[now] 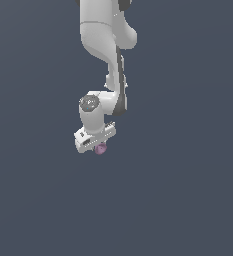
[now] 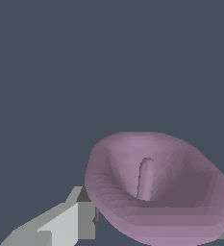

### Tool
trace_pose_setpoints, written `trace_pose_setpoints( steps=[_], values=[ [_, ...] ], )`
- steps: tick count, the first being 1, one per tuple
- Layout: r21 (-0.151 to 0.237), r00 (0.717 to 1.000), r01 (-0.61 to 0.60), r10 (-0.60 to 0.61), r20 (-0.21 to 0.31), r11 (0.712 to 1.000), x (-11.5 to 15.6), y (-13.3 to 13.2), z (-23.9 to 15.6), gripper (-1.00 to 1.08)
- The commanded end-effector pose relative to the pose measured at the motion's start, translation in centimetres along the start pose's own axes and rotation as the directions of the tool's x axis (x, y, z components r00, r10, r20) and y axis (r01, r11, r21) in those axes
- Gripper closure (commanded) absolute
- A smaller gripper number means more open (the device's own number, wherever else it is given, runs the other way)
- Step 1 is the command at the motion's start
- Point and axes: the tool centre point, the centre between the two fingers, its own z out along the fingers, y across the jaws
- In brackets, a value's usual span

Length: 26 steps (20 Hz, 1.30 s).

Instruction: Pick up the object and move it to a goal position.

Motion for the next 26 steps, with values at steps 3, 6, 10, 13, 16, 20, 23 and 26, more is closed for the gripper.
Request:
trace_pose_setpoints(
  steps=[3,6,10,13,16,20,23,26],
  values=[
    [0.001,1.000,0.001,-0.001,0.000,1.000,0.0,-0.1,0.1,1.08],
    [0.000,1.000,0.000,0.000,0.000,1.000,0.0,0.1,0.0,1.08],
    [0.000,1.000,0.000,0.000,0.000,1.000,0.2,0.8,-0.3,1.08],
    [0.000,1.000,0.000,0.000,0.000,1.000,0.4,1.7,-0.7,1.08],
    [0.000,1.000,0.000,0.000,0.000,1.000,0.7,3.0,-1.2,1.08],
    [0.000,1.000,0.000,0.000,0.000,1.000,1.2,5.1,-2.1,1.08],
    [0.000,1.000,0.000,0.000,0.000,1.000,1.7,7.0,-2.9,1.08],
    [0.001,1.000,0.001,-0.001,0.000,1.000,2.2,8.9,-3.6,1.08]
  ],
)
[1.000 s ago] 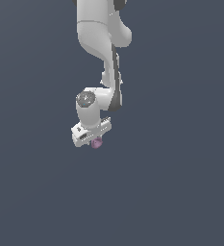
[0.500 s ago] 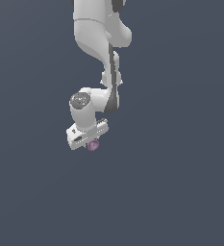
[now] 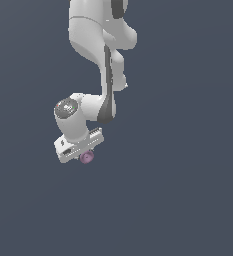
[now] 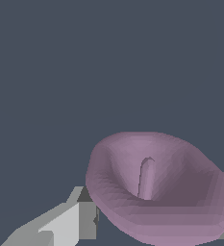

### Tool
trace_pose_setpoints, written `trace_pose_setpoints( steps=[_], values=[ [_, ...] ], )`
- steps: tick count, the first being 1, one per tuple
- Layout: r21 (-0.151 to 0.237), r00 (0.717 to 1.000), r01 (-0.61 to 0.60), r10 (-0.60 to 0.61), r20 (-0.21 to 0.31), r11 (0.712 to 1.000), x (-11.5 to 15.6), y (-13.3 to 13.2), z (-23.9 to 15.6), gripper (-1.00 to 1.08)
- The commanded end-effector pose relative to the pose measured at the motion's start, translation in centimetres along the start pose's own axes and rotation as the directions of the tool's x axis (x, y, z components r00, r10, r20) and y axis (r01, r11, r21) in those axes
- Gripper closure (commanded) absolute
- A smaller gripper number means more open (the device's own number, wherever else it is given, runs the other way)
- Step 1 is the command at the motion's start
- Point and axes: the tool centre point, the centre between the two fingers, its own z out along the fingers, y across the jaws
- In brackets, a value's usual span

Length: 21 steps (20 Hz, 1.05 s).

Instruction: Pick up the object and move it to a goal position.

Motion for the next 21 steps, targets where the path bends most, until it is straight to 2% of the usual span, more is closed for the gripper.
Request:
trace_pose_setpoints(
  steps=[1,10,21],
  values=[
    [0.000,1.000,0.000,0.000,0.000,1.000,0.4,1.6,-0.6,1.08],
    [0.001,1.000,0.000,0.000,0.001,1.000,1.5,5.4,-2.1,1.08],
    [0.001,1.000,0.000,0.000,0.001,1.000,1.9,6.8,-2.6,1.08]
  ],
)
